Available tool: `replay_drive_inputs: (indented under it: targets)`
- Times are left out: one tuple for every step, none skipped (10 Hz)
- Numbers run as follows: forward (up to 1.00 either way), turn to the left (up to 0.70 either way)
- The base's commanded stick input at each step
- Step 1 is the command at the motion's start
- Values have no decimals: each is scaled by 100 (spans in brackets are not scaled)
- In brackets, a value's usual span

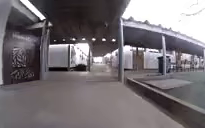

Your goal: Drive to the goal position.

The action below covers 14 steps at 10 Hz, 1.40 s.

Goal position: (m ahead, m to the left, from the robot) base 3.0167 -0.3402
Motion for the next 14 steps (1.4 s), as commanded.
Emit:
replay_drive_inputs:
  targets:
    - [70, 0]
    - [70, 0]
    - [70, 0]
    - [70, 0]
    - [70, 0]
    - [70, 0]
    - [70, 0]
    - [70, 5]
    - [70, 10]
    - [70, 14]
    - [70, 17]
    - [70, 29]
    - [70, 35]
    - [70, 35]
